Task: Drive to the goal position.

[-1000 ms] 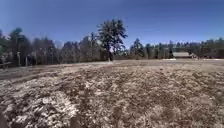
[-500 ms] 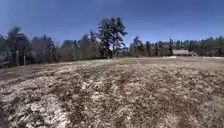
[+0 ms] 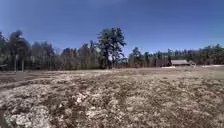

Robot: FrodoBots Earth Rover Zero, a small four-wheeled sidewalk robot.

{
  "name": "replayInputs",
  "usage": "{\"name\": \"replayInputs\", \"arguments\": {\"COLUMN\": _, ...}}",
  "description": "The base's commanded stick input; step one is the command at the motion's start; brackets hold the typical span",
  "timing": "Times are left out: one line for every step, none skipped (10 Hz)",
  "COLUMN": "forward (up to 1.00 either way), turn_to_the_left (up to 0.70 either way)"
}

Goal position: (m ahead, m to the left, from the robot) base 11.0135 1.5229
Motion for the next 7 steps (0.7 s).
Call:
{"name": "replayInputs", "arguments": {"forward": 0.70, "turn_to_the_left": 0.00}}
{"name": "replayInputs", "arguments": {"forward": 0.70, "turn_to_the_left": 0.00}}
{"name": "replayInputs", "arguments": {"forward": 0.70, "turn_to_the_left": 0.21}}
{"name": "replayInputs", "arguments": {"forward": 0.70, "turn_to_the_left": 0.35}}
{"name": "replayInputs", "arguments": {"forward": 0.70, "turn_to_the_left": 0.35}}
{"name": "replayInputs", "arguments": {"forward": 0.70, "turn_to_the_left": 0.35}}
{"name": "replayInputs", "arguments": {"forward": 0.70, "turn_to_the_left": 0.35}}
